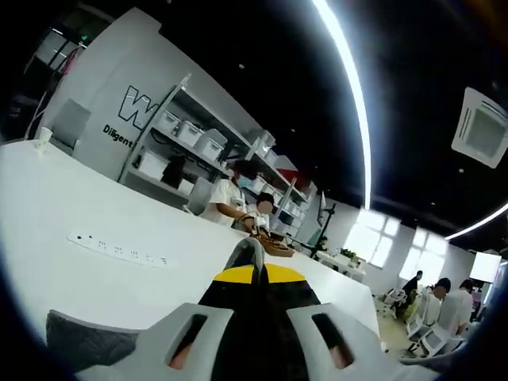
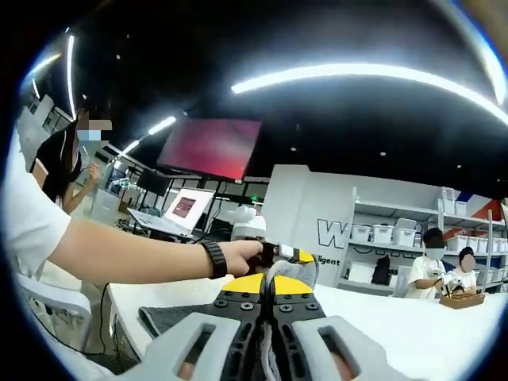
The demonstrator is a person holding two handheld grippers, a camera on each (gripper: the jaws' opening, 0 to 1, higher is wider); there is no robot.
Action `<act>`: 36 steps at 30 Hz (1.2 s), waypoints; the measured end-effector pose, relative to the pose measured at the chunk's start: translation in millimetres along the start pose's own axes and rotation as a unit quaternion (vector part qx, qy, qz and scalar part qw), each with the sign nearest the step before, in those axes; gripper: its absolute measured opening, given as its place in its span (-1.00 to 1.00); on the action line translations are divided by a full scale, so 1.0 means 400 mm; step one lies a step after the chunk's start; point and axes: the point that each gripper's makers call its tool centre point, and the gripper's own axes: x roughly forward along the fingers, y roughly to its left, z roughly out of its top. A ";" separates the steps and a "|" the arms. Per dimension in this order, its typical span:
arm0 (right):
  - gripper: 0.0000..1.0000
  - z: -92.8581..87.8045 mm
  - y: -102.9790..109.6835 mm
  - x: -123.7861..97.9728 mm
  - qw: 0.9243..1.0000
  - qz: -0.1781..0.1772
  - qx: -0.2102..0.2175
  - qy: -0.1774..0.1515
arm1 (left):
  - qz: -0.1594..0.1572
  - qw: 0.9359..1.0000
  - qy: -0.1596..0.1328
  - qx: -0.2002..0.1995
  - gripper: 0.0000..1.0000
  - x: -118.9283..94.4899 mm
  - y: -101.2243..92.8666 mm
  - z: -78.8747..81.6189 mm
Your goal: Open the folded towel by lifting each exposed corner and separating the folded layers until the towel lies flat within the target outline without major curled edges
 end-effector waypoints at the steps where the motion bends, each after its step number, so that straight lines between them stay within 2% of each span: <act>1: -1.00 0.001 -0.003 -0.001 1.000 0.000 0.000 0.000 | 0.000 1.000 0.000 0.002 -1.00 0.001 -0.003 -0.001; 10: -1.00 -0.003 -0.021 -0.009 1.000 -0.006 0.000 0.005 | -0.004 1.000 -0.002 0.008 -1.00 0.019 -0.021 0.003; 12: -1.00 -0.004 -0.023 -0.010 1.000 -0.010 -0.010 0.007 | -0.005 1.000 -0.001 0.020 -1.00 0.023 -0.031 0.005; 20: -1.00 0.002 -0.030 -0.019 0.999 -0.014 -0.026 0.012 | -0.013 1.000 -0.002 0.019 -1.00 0.041 -0.052 0.011; 27: -1.00 -0.021 -0.043 -0.037 0.999 -0.020 -0.022 0.019 | -0.020 0.999 0.006 0.026 -1.00 0.059 -0.068 -0.008; 36: -1.00 -0.015 -0.067 -0.052 0.999 -0.031 -0.031 0.021 | -0.032 0.999 0.008 0.024 -1.00 0.080 -0.089 -0.019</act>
